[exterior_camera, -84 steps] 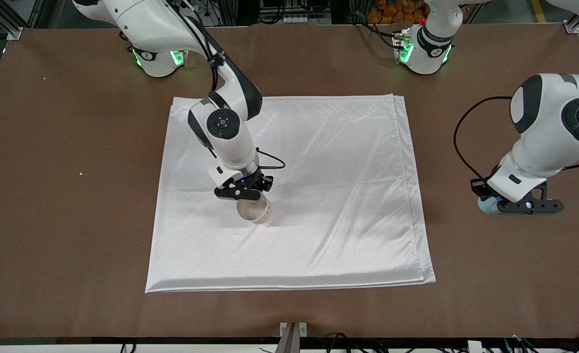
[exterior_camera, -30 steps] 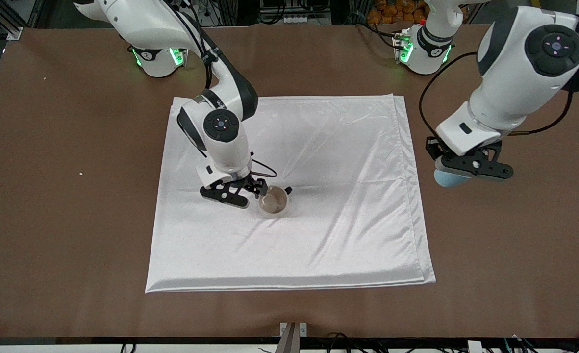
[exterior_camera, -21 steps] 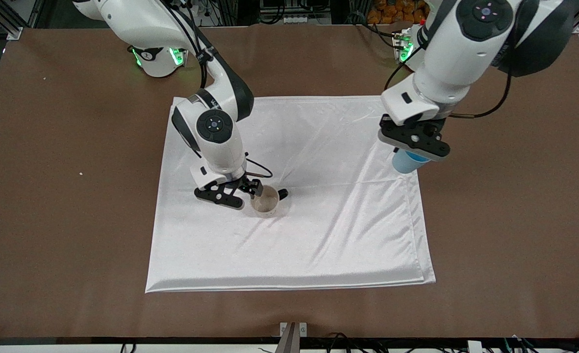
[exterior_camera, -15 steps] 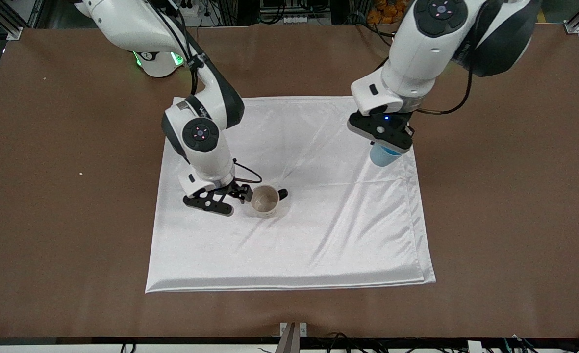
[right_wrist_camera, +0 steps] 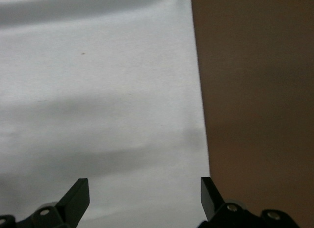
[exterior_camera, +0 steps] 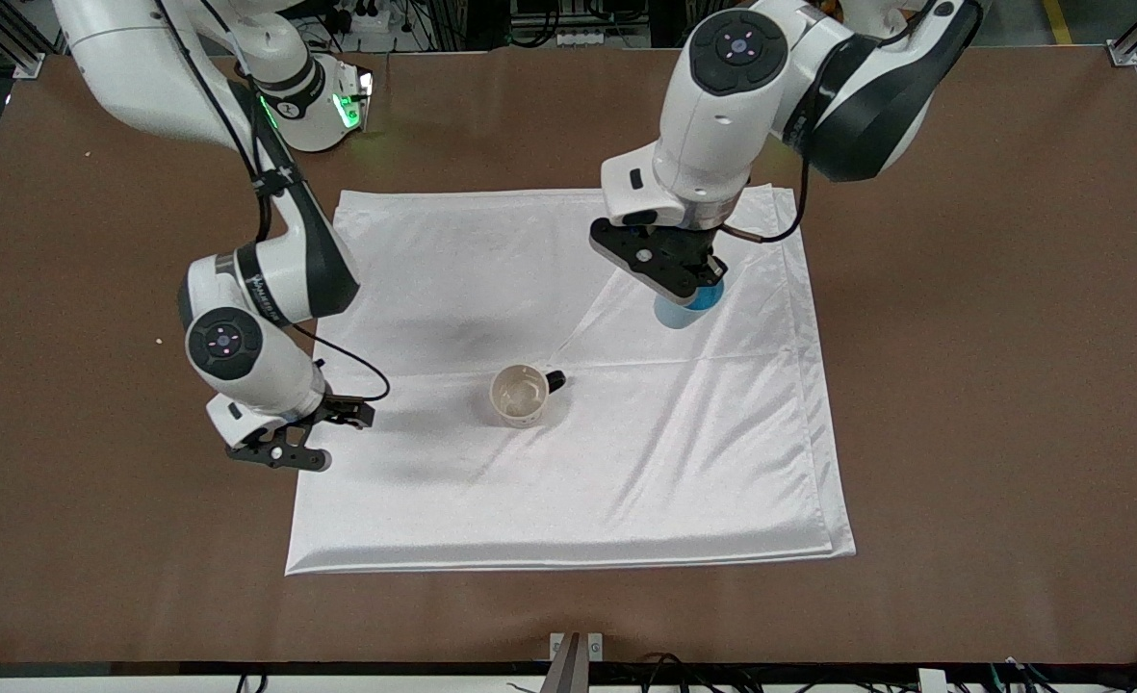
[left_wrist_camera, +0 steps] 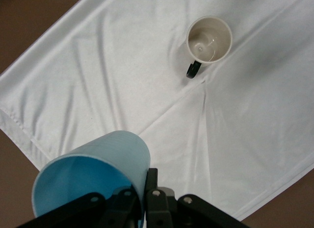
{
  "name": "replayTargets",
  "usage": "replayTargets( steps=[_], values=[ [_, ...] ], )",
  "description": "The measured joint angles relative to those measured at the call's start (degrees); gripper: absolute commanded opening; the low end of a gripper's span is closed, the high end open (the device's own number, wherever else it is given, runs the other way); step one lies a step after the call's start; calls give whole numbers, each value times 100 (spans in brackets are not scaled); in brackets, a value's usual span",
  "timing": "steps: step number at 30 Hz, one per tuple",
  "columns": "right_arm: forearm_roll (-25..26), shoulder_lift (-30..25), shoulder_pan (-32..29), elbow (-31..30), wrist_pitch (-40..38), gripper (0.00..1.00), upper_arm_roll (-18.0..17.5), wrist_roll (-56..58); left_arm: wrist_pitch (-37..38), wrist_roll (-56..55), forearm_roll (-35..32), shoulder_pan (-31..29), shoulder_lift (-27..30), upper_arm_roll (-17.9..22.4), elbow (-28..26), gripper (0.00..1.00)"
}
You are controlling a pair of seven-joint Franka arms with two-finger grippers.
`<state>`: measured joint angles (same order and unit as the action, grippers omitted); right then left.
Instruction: Place blue cup into white mug on cloth
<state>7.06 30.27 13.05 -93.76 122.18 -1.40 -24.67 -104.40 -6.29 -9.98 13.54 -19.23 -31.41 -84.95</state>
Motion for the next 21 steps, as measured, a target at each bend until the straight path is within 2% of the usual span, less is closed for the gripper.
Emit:
replayTargets(
  steps=[7, 11, 21],
  values=[
    [0, -173, -467, -524, 621, 100, 0, 550, -139, -65, -278, 492, -514, 57, 347, 0],
    [0, -321, -623, -970, 1066, 100, 1, 750, -411, -97, -331, 869, -773, 330, 433, 0],
    [0, -755, -1124, -1996, 1830, 100, 8, 1450, -1087, -100, -337, 2407, -1312, 1800, 564, 0]
  ],
)
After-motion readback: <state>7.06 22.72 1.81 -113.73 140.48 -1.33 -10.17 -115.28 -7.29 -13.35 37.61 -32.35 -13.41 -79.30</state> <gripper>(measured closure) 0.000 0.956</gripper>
